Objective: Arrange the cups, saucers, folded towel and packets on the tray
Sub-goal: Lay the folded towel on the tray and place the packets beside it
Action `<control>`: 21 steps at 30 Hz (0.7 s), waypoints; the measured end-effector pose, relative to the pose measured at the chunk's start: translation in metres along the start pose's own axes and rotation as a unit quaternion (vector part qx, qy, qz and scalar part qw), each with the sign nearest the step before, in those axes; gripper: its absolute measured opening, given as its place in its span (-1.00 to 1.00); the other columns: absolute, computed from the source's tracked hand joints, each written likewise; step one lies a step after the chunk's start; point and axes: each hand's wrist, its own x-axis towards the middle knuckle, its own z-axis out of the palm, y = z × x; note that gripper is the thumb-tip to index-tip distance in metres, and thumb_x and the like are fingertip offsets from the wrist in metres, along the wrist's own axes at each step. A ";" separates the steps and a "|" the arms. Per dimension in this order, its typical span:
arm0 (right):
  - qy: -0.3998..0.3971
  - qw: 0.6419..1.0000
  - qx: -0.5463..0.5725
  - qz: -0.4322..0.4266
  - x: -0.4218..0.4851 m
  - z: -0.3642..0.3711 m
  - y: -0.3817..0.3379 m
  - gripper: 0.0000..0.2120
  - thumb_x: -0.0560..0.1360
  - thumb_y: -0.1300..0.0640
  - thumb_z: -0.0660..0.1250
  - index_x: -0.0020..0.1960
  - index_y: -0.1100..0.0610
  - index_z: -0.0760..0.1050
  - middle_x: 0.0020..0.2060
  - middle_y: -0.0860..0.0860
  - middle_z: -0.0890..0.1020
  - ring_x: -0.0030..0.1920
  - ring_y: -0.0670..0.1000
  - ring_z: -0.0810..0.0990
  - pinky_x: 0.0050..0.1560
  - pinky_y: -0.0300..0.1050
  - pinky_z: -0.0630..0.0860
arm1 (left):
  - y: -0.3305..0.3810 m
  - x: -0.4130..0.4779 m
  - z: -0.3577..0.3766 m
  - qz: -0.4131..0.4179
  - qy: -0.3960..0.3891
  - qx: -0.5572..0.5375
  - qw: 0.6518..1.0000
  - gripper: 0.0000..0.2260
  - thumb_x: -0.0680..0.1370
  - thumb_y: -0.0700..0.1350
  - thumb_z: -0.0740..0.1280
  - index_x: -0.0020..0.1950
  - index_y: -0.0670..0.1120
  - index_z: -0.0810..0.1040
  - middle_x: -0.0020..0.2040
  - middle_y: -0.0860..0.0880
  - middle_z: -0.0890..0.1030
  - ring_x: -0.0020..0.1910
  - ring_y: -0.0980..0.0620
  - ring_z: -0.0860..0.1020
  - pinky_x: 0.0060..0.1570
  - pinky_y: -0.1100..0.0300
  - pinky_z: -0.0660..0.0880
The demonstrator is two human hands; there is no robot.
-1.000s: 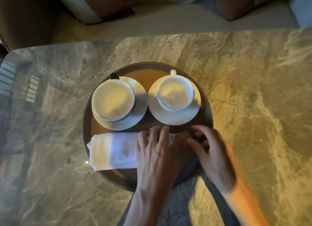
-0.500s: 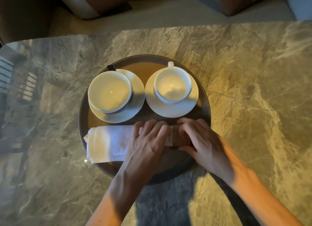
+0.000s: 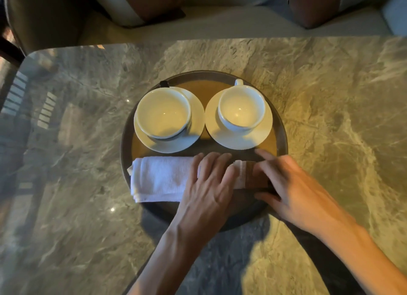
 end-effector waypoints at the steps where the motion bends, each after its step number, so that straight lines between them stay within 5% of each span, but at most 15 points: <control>1: 0.014 1.000 -0.018 -0.001 -0.004 -0.003 -0.001 -0.62 0.45 -0.04 0.45 0.19 0.07 0.46 0.46 0.01 0.36 0.23 0.07 0.47 0.07 -0.01 0.58 | -0.003 -0.007 -0.004 -0.006 0.021 -0.016 1.000 -0.71 0.50 -0.01 0.36 0.18 -0.08 0.52 0.32 -0.06 0.51 0.33 -0.10 0.40 0.37 0.02 0.21; 4: 0.134 0.991 -0.013 0.022 -0.014 -0.008 -0.019 -0.78 0.56 -0.10 0.26 0.13 -0.02 0.52 0.39 -0.10 0.44 0.19 -0.01 0.44 0.10 -0.07 0.49 | -0.027 -0.038 -0.016 -0.040 0.112 -0.056 0.991 -0.83 0.58 -0.02 0.27 0.11 -0.05 0.55 0.26 0.00 0.55 0.31 -0.04 0.44 0.32 0.11 0.23; 7: 0.237 0.967 0.090 -0.001 -0.010 0.007 -0.064 -0.73 0.60 0.00 0.22 0.22 0.03 0.58 0.30 -0.11 0.55 0.28 0.02 0.49 0.26 0.06 0.44 | -0.056 -0.067 -0.017 -0.112 0.147 -0.025 0.982 -0.70 0.58 -0.05 0.25 0.28 -0.07 0.51 0.38 -0.04 0.51 0.43 -0.08 0.39 0.45 -0.04 0.17; 12: 0.136 0.990 0.015 -0.019 0.010 0.061 -0.138 -0.34 0.64 -0.19 0.07 0.59 0.17 0.12 0.60 0.06 0.15 0.61 0.07 0.03 0.57 0.16 0.02 | -0.084 -0.096 -0.003 -0.121 0.064 0.011 0.990 -0.44 0.59 0.02 0.14 0.57 -0.13 0.18 0.61 -0.10 0.11 0.61 -0.10 0.02 0.56 -0.14 -0.09; 17: 0.030 0.996 -0.086 0.014 0.007 0.088 -0.138 -0.25 0.62 -0.29 -0.02 0.62 0.17 -0.05 0.62 0.07 -0.02 0.62 0.08 -0.05 0.53 0.21 0.01 | -0.093 -0.112 0.012 -0.068 0.032 0.004 0.997 -0.42 0.61 0.07 0.10 0.57 -0.17 0.16 0.61 -0.09 0.10 0.61 -0.14 -0.01 0.56 -0.11 -0.07; 21: 0.032 0.990 -0.140 0.017 0.006 0.080 -0.144 -0.30 0.64 -0.29 -0.10 0.62 0.13 0.00 0.61 0.04 0.07 0.61 0.08 0.00 0.53 0.19 0.01 | -0.090 -0.110 0.004 -0.069 0.041 0.001 0.997 -0.45 0.62 0.04 0.10 0.56 -0.19 0.18 0.59 -0.13 0.14 0.59 -0.17 0.07 0.52 -0.17 0.04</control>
